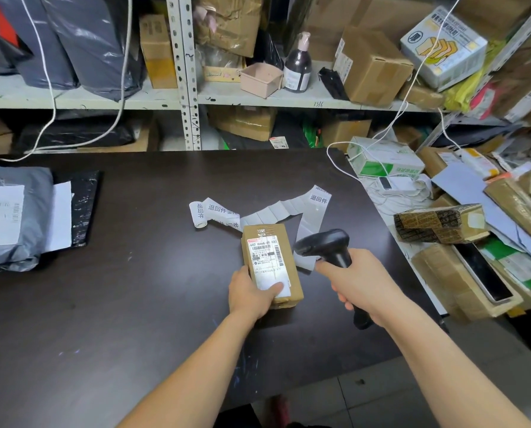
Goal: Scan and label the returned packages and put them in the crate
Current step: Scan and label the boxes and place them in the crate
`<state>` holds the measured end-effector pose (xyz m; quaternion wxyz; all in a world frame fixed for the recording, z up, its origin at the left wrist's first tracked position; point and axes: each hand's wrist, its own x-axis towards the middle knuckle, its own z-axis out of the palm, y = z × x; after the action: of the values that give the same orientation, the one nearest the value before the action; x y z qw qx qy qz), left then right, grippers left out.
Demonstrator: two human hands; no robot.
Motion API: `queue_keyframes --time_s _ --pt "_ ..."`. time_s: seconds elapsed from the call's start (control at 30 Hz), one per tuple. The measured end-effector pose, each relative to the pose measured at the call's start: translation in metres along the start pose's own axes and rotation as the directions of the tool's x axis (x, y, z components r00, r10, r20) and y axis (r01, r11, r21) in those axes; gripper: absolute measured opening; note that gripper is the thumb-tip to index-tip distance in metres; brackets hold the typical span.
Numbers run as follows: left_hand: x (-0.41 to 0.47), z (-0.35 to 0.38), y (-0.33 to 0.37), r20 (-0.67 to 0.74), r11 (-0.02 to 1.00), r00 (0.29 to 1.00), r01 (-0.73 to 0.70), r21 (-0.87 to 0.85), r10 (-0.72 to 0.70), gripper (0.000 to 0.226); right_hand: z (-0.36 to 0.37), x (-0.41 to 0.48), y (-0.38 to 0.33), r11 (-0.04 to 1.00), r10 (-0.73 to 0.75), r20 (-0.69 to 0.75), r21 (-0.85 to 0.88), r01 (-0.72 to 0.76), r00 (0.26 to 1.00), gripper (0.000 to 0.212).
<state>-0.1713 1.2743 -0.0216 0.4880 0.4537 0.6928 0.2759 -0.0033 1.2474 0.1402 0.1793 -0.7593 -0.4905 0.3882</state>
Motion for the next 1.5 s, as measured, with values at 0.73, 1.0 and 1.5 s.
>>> queue_keyframes --time_s 0.73,1.0,1.5 --pt "0.013 -0.023 0.01 0.164 0.987 0.983 0.1 -0.129 -0.078 0.058 -0.105 0.051 0.032 0.751 -0.443 0.193 -0.454 0.48 0.875 0.014" --pt "0.015 -0.022 0.009 0.152 0.991 0.986 0.09 -0.099 -0.075 0.057 -0.119 0.058 0.04 0.758 -0.462 0.212 -0.41 0.507 0.861 0.016" --pt "0.012 -0.024 0.011 0.147 0.991 0.984 0.112 -0.067 -0.101 0.046 -0.123 0.058 0.042 0.792 -0.475 0.207 -0.323 0.518 0.855 0.021"
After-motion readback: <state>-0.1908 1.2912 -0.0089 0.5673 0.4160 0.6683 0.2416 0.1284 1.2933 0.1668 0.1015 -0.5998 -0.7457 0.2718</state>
